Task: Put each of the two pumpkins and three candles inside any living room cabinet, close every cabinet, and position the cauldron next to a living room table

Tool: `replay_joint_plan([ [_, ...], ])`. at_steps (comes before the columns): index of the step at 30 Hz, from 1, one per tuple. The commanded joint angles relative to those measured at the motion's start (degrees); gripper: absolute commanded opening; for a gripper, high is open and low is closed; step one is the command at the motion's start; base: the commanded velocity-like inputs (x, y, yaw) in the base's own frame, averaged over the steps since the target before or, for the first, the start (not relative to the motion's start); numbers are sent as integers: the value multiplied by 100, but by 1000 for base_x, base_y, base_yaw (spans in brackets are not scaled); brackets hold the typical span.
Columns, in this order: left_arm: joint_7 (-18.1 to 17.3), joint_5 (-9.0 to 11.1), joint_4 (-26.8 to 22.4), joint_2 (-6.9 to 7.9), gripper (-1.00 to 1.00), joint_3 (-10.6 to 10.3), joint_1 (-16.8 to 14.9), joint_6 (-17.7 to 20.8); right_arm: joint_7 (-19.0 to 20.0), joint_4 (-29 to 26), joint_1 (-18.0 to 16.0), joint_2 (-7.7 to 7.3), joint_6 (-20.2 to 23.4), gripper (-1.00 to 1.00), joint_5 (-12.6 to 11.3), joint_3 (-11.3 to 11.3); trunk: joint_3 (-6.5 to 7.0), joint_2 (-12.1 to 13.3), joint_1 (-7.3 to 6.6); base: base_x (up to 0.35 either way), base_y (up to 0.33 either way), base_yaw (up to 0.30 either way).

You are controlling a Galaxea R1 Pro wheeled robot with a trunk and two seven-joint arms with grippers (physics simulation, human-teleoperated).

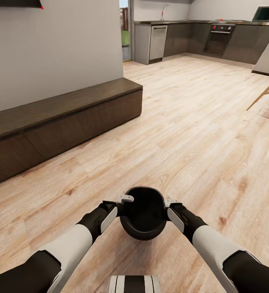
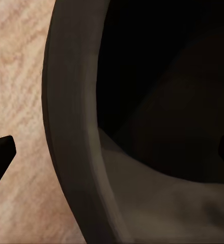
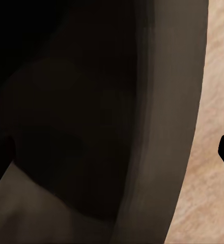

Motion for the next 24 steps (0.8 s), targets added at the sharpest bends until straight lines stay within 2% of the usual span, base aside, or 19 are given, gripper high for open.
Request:
replay_joint_plan([
  [1, 37, 59, -8, 4, 100, -42, -5, 19, -49, -13, 5, -5, 14, 100, -48, 33, -28, -2, 4, 0, 0, 0],
  [4, 31, 60, -8, 4, 100, -37, -5, 19, -49, -13, 5, -5, 14, 100, -48, 33, -95, -6, 12, 0, 0, 0],
  [9, 28, 61, -8, 4, 100, -35, -5, 19, -49, -13, 5, -5, 14, 100, -48, 33, -95, -6, 12, 0, 0, 0],
  [10, 28, 62, -9, 4, 100, -35, -5, 19, -49, -13, 5, -5, 14, -100, -48, 33, -95, -6, 12, 0, 0, 0],
  [24, 42, 59, -17, 4, 100, -35, -5, 19, -49, -13, 5, -5, 14, -100, -48, 25, -95, -6, 12, 0, 0, 0],
])
